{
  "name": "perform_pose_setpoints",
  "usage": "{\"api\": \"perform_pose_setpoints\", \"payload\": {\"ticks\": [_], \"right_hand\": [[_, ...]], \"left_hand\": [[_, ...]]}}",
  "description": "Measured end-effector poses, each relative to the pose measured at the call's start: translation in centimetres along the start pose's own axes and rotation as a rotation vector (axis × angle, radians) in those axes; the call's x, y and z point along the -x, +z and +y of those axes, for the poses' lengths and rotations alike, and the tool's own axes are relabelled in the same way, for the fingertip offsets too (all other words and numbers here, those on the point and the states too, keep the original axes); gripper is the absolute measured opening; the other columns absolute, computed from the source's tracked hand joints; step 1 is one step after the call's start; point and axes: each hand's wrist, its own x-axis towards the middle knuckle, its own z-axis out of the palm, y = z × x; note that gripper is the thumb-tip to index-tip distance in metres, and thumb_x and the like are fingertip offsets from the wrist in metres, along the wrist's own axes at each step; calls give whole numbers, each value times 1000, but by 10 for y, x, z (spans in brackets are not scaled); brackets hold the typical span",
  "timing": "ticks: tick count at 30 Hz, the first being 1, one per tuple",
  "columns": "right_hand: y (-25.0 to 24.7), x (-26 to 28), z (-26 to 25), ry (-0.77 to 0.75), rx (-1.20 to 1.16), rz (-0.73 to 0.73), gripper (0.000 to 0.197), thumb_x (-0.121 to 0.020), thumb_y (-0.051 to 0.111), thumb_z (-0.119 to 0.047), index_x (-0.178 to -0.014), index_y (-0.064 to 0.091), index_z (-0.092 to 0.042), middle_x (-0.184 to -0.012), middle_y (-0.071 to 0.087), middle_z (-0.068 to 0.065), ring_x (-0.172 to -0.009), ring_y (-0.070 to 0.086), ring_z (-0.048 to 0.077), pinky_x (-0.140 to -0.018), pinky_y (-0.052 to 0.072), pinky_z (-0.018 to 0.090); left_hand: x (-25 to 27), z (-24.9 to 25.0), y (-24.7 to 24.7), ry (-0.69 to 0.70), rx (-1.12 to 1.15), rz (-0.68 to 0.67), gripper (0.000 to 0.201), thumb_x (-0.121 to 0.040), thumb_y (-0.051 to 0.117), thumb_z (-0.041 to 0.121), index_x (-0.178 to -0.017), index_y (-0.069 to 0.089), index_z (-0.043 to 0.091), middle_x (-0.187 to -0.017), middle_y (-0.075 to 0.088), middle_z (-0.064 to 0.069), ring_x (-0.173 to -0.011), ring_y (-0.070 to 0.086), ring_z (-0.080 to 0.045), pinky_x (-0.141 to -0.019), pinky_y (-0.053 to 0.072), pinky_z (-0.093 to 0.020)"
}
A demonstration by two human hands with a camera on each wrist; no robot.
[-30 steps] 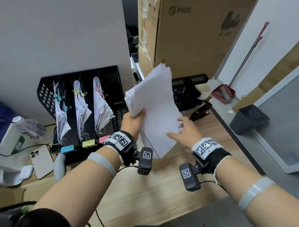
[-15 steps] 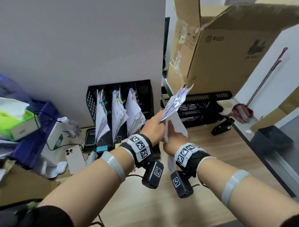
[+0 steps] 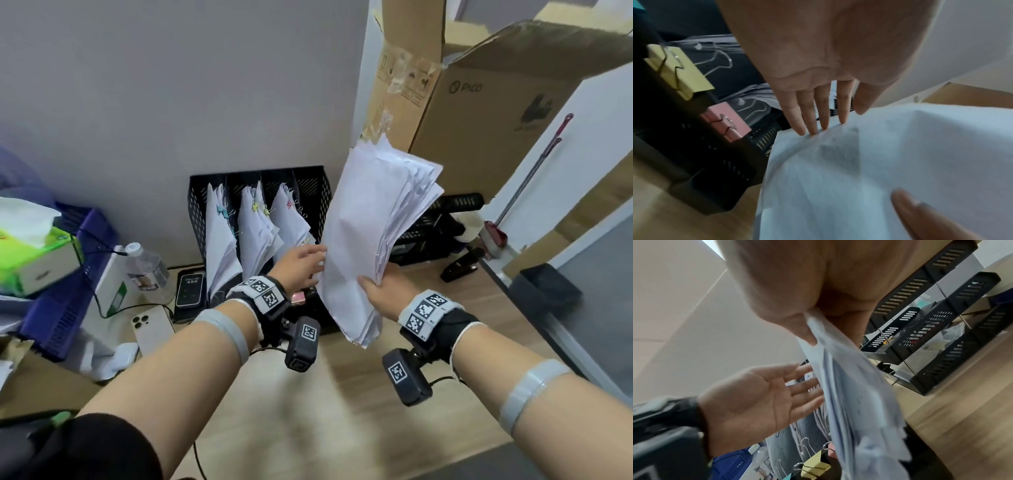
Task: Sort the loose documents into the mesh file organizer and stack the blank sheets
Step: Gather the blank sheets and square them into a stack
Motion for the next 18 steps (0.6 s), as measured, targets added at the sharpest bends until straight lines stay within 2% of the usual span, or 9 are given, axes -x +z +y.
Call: {"api": "perform_pose_setpoints", "payload": {"ticks": [2, 4, 7, 10, 11, 14, 15, 17, 18], "right_hand": [[-1, -2, 0, -50, 15, -62, 32, -97, 49, -18, -122, 60, -1, -120, 65, 19, -113, 59, 35, -94, 48, 33], [-3, -9, 2, -87, 62, -116, 35, -98, 48, -18, -129, 57, -5, -125, 64, 15, -117, 58, 32, -92, 42, 24], [-9, -31, 3, -119, 98, -155, 36, -99, 48, -17, -133, 54, -8, -129, 63, 14, -121, 56, 32, -97, 41, 27], [-14, -60, 1, -186, 126, -201, 39, -99, 46, -14, -136, 51, -5, -135, 58, 16, -128, 51, 33, -105, 39, 30], [-15, -71, -2, -200, 139, -213, 39, -100, 45, -13, -137, 49, -4, -137, 57, 17, -129, 50, 33, -106, 38, 30], [-13, -102, -5, -230, 191, -203, 38, -99, 45, -15, -135, 50, -3, -132, 59, 20, -123, 54, 36, -104, 42, 37], [-10, -111, -5, -228, 201, -203, 37, -99, 45, -16, -132, 52, -3, -127, 61, 21, -118, 56, 38, -101, 45, 39], [-4, -128, -6, -220, 220, -197, 35, -98, 44, -17, -128, 53, -1, -120, 63, 23, -111, 59, 40, -96, 48, 40], [0, -135, -7, -225, 229, -187, 36, -97, 44, -17, -130, 51, -2, -118, 62, 24, -108, 59, 41, -94, 49, 41]], "left_hand": [[-10, -10, -1, -39, 7, -17, 36, -102, 48, 9, -136, 56, 13, -119, 66, -13, -106, 62, -24, -87, 58, -32], [-15, -16, 3, -69, 4, -48, 45, -98, 43, -4, -136, 56, 15, -112, 63, -15, -101, 57, -26, -70, 53, -27], [-30, -26, 9, -84, -14, -46, 57, -92, 44, -16, -142, 52, 12, -120, 63, -16, -102, 58, -30, -85, 49, -40], [-56, -39, 6, -122, 55, 95, 76, -78, 56, -2, -145, 50, 32, -142, 56, -3, -117, 63, -29, -93, 57, -45], [-56, -35, 5, -123, 50, 134, 81, -75, 57, 2, -147, 45, 38, -141, 55, 1, -115, 63, -26, -94, 56, -45], [-54, -27, 4, -120, 51, 166, 81, -90, 51, -5, -155, 29, 38, -107, 58, 5, -87, 56, -18, -91, 48, -40], [-52, -24, 5, -116, 36, 180, 79, -93, 50, -5, -156, 26, 36, -118, 57, 2, -91, 57, -20, -92, 49, -41], [-51, -20, 6, -115, 28, 195, 74, -96, 51, 0, -157, 26, 36, -152, 41, 0, -118, 56, -24, -102, 50, -44], [-51, -18, 7, -124, 55, 191, 71, -99, 49, 2, -157, 26, 35, -153, 39, 1, -124, 54, -24, -106, 47, -46]]}}
